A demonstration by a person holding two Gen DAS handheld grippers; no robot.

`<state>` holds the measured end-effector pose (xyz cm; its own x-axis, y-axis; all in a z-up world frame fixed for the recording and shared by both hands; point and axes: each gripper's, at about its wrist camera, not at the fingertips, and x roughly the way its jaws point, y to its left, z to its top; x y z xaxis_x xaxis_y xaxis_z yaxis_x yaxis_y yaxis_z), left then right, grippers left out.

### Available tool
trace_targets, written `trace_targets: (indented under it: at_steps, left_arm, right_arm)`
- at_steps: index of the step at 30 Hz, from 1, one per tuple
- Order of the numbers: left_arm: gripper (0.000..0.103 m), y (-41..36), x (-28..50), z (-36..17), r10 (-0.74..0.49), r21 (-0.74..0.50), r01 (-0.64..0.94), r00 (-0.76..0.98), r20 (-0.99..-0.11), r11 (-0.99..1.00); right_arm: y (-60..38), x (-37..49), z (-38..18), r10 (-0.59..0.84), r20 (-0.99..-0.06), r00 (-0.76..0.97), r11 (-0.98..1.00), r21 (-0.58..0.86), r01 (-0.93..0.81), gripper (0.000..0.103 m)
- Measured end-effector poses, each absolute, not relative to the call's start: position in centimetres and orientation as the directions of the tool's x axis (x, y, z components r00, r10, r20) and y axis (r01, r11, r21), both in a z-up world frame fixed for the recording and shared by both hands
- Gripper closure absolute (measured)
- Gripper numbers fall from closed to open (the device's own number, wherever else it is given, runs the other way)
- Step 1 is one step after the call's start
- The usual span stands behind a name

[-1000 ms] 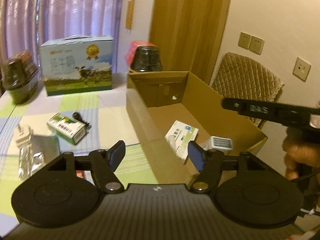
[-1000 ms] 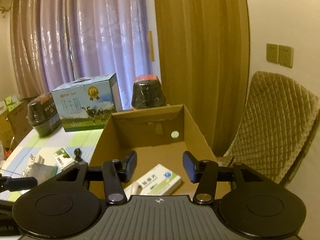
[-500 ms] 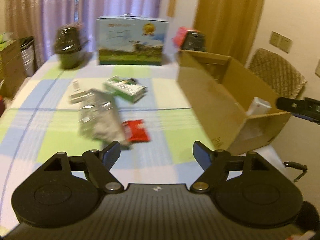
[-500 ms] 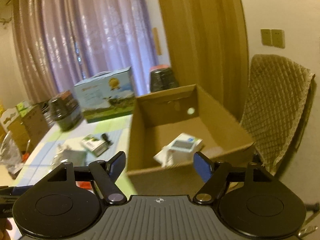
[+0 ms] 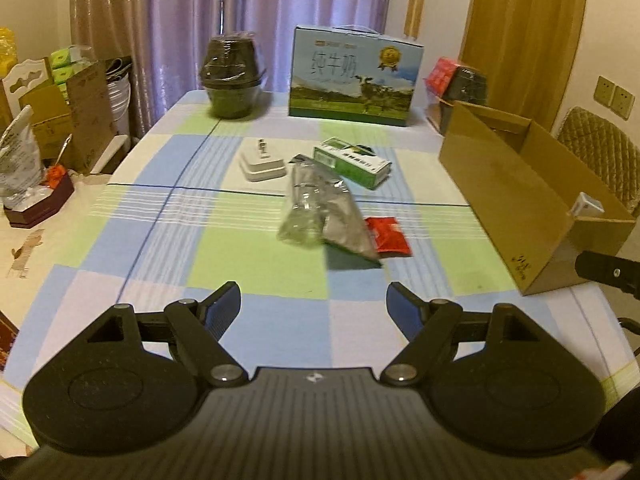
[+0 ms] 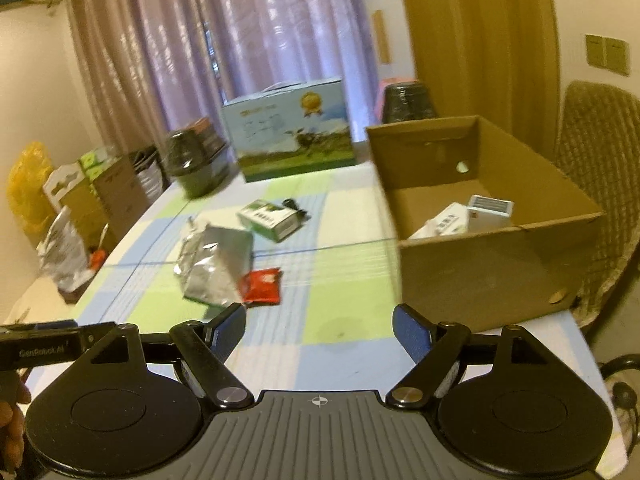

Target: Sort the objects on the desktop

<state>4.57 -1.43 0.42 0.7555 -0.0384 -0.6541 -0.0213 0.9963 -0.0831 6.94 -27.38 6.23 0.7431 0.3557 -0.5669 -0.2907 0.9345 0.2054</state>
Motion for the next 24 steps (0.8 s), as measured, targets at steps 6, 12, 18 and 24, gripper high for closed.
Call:
trace_targets:
  at_steps: [6, 12, 18, 24]
  left_arm:
    - [0.027, -0.3, 4.8, 0.1, -0.027, -0.071, -0.027, 0.750, -0.660, 0.997]
    - [0.027, 0.5, 5.9, -0.4, -0.017, -0.061, -0.032, 0.745, -0.667, 0.998]
    - [0.026, 0.9, 7.6, -0.9, -0.021, -0.050, -0.017, 0.741, -0.672, 0.999]
    - [0.028, 1.3, 10.7, -1.5, -0.028, -0.042, -0.001, 0.726, -0.687, 0.999]
  right_arm:
    - [-25.6, 7.0, 5.6, 0.375, -0.590, 0.715, 0.925, 0.188, -0.330, 0.025]
    - [-24.3, 8.3, 4.5, 0.380, -0.611, 0.694, 0.922, 0.185, -0.342, 0.025]
    - [-22.7, 10.6, 3.4, 0.387, -0.626, 0.678, 0.915, 0.171, -0.365, 0.025]
    - [-20.7, 13.8, 1.9, 0.390, -0.645, 0.657, 0.910, 0.159, -0.384, 0.025]
